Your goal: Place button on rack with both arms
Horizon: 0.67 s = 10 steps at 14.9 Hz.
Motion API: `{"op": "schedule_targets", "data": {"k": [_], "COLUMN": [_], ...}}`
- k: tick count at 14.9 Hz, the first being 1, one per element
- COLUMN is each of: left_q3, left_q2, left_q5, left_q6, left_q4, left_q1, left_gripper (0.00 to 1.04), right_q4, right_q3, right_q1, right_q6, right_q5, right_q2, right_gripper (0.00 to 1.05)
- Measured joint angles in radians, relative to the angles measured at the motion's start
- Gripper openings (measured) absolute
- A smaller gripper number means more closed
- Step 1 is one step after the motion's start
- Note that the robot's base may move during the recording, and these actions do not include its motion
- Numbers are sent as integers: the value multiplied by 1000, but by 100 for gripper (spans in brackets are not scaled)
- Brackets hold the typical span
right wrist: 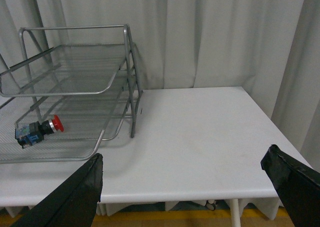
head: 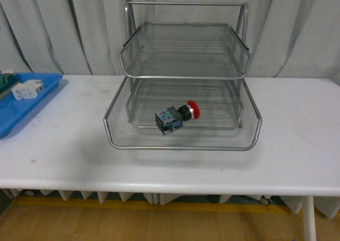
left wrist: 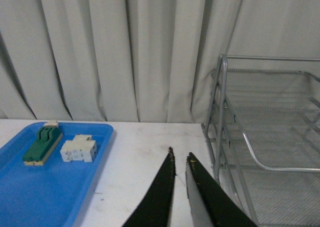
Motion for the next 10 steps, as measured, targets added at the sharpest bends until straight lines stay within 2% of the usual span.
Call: {"op": "schedule_targets", "data": {"k": [1,3,5,9,10], "left_q3": [-55,-157,-214,-323,-354], "left_q2": [-34,-101,-195,-367,-390], "left_q5": [6,66,62,68,68], "left_q6": [-4,-3,-4,-3,-3], "left_q4": [2,-8,-12,-90,-51], "left_q1": [4,40,65,60,60], "left_gripper": [2,2,2,2,2], "right_q4": [0,0,0,0,0], "right_q3": [0,0,0,0,0], "right_q1": [0,0,0,0,0], "right_q6": [0,0,0,0,0], "right_q5": [0,0,0,0,0], "right_q2": [0,0,0,0,0], "right_gripper": [98,98,98,98,98]}}
